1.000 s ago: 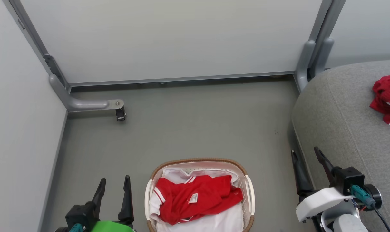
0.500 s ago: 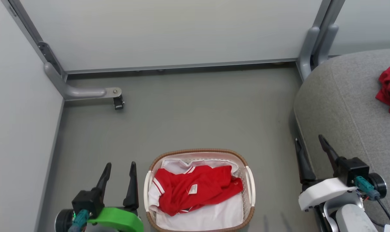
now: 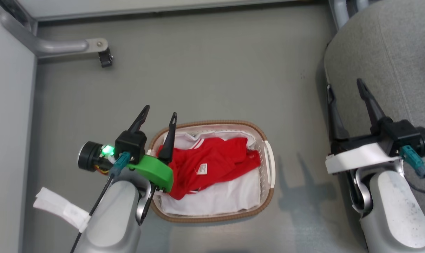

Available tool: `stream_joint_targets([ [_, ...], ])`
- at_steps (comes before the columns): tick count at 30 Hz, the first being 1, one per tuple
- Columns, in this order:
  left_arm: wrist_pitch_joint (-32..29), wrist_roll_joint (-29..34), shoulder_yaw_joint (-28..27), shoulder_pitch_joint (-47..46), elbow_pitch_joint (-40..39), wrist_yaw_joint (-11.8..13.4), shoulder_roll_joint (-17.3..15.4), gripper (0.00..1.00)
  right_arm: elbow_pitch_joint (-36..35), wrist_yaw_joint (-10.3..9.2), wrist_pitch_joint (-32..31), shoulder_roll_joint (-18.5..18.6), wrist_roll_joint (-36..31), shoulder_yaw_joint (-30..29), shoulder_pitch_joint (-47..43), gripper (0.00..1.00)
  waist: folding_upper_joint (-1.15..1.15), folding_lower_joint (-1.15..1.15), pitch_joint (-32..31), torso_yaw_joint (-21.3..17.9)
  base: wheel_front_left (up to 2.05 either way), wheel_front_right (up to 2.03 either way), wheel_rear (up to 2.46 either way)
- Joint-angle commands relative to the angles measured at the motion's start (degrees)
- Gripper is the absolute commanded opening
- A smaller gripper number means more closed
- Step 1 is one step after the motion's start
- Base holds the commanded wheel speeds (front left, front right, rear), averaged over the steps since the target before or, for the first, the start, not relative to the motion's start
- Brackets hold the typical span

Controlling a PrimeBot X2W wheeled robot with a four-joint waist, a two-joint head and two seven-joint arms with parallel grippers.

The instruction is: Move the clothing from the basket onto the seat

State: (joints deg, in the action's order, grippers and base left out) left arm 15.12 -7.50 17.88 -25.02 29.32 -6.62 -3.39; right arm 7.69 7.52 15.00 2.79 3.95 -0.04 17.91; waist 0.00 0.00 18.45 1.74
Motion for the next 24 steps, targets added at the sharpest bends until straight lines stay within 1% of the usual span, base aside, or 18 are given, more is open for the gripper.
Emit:
stream_joint_targets([
  [1, 0.0, 0.5, 1.0, -3.0, 2.3, -0.4, -0.3, 1.00, -1.1, -0.06, 0.3, 0.2, 0.1, 0.3, 2.1, 1.00, 0.00, 0.00, 11.1, -4.5, 0.00, 0.00, 0.00],
  [8, -0.5, 1.6, 8.0, -11.3, 15.8, -0.8, -0.1, 1.00, -5.8, -0.06, 0.3, 0.2, 1.3, 1.1, 6.1, 1.00, 0.00, 0.00, 19.4, -8.0, 0.00, 0.00, 0.00],
  [12, -2.3, 0.4, 13.3, -14.4, 22.7, -0.9, -0.3, 1.00, -7.9, -0.06, 0.3, 0.2, 2.6, 1.5, 7.0, 1.00, 0.00, 0.00, 22.9, -9.9, 0.00, 0.00, 0.00],
  [19, -5.6, -2.4, 21.5, -19.4, 31.3, -0.9, -2.8, 1.00, -9.0, -0.06, 0.2, 0.2, 5.0, 2.7, 8.3, 1.00, 0.00, 0.00, 27.8, -12.7, 0.00, 0.00, 0.00],
  [24, -6.2, -4.4, 23.3, -23.2, 34.7, -0.9, -5.1, 1.00, -10.0, -0.06, 0.2, 0.2, 6.8, 3.7, 9.2, 1.00, 0.00, 0.00, 30.7, -14.4, 0.00, 0.00, 0.00],
])
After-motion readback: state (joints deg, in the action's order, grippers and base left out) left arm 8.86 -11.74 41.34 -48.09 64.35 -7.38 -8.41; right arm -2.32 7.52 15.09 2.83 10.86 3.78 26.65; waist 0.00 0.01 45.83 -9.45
